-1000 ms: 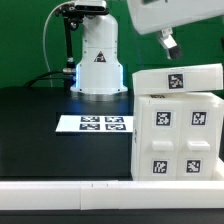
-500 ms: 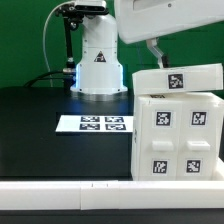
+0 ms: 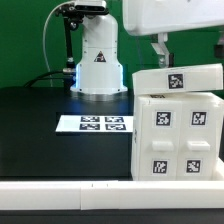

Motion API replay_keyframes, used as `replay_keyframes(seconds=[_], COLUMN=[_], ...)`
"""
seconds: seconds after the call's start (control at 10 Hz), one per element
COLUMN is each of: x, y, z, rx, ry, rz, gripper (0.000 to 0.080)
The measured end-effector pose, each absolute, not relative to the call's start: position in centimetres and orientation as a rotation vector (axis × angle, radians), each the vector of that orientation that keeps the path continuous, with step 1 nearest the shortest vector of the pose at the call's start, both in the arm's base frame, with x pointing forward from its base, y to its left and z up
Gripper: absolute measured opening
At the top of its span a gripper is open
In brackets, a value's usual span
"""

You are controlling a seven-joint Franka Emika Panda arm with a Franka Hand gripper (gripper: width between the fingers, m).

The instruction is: Assemble cabinet

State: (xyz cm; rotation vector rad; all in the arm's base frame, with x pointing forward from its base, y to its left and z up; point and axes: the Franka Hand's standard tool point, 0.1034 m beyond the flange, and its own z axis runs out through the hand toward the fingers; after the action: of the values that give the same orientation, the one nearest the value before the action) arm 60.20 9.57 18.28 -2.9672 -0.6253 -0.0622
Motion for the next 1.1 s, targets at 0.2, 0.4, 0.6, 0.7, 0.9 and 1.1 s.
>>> replay_keyframes(seconds=[0.2, 0.4, 0.6, 0.7, 0.9, 1.1], x=[60.2, 60.4, 60.3, 60.2, 60.2, 60.2], y=[9.4, 9.4, 9.4, 9.1, 9.0, 9.0], z=[18.2, 17.5, 16.6, 16.1, 15.8, 15.8], rx=[-2.909, -2.821, -2.794, -2.794, -2.816, -2.831], ry=[-0.914, -1.24, -1.294, -1.288, -1.235, -1.196], rz=[-0.073, -0.084, -0.066, -0.055, -0.046, -0.044], gripper=[0.0796, 0.0796, 0.0796, 0.0796, 0.0796, 0.0707])
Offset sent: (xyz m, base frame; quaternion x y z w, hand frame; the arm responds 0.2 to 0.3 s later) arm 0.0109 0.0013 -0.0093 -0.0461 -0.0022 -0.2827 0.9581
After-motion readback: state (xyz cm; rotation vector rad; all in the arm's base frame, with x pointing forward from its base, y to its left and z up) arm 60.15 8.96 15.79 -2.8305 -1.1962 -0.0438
